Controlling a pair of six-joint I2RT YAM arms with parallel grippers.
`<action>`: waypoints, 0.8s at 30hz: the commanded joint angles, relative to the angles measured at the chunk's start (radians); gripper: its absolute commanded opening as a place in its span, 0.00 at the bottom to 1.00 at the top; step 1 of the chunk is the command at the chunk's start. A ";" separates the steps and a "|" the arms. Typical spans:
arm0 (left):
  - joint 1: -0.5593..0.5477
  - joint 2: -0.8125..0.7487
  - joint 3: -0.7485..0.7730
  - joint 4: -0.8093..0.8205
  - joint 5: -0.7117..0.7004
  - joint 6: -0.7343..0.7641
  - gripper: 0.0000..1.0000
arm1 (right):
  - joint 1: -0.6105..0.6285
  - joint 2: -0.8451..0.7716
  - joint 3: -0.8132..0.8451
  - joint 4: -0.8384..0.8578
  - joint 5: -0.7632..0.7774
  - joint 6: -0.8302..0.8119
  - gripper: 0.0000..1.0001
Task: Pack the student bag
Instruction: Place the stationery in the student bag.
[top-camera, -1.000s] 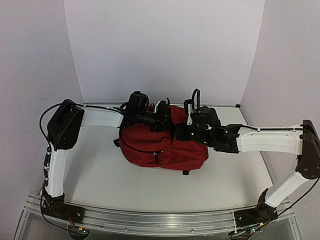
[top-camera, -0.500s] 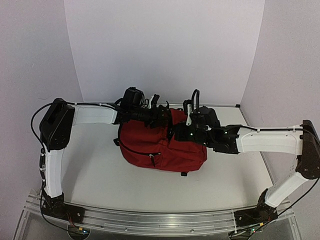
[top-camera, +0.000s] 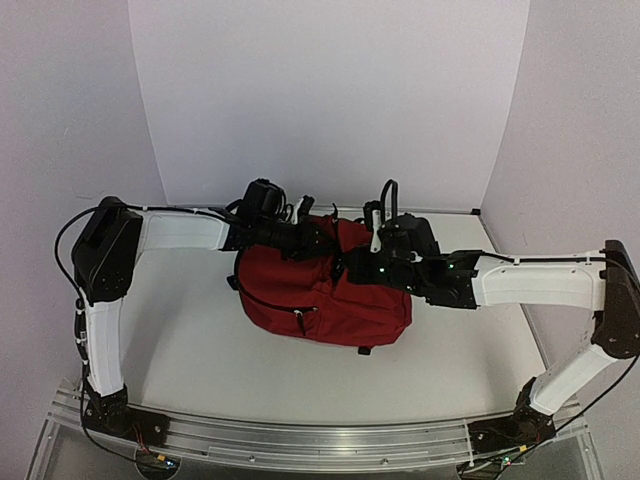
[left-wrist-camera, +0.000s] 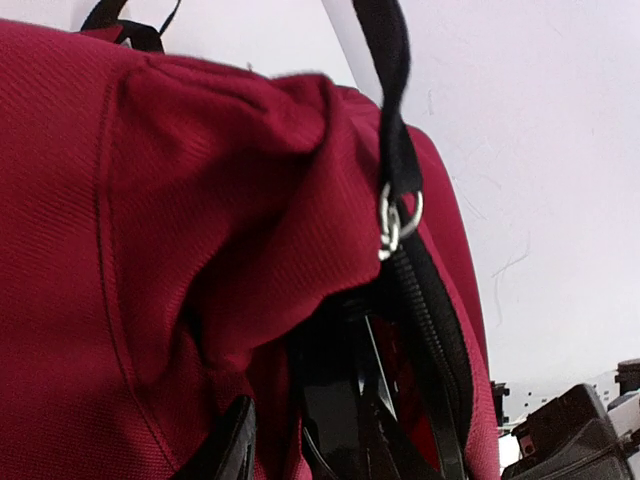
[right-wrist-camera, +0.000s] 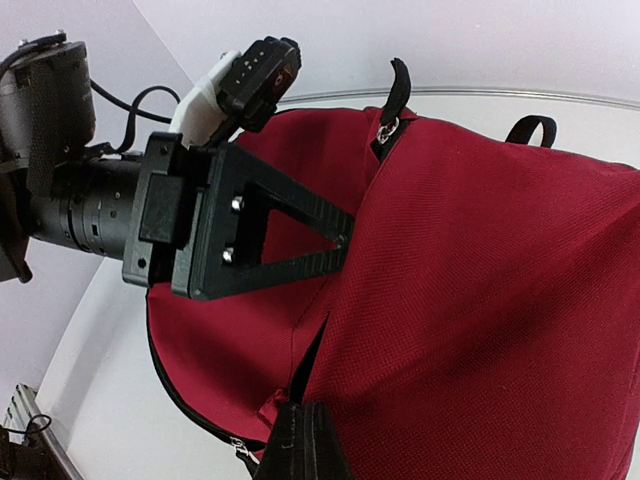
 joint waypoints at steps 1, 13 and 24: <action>-0.038 -0.030 -0.008 0.067 0.050 -0.036 0.29 | 0.030 -0.015 0.051 0.043 -0.059 0.000 0.00; -0.124 0.053 0.030 0.170 0.013 -0.111 0.22 | 0.028 -0.026 0.057 0.043 0.007 -0.005 0.00; -0.136 0.112 0.038 0.298 0.099 -0.124 0.23 | 0.010 -0.044 0.042 0.045 0.010 -0.069 0.00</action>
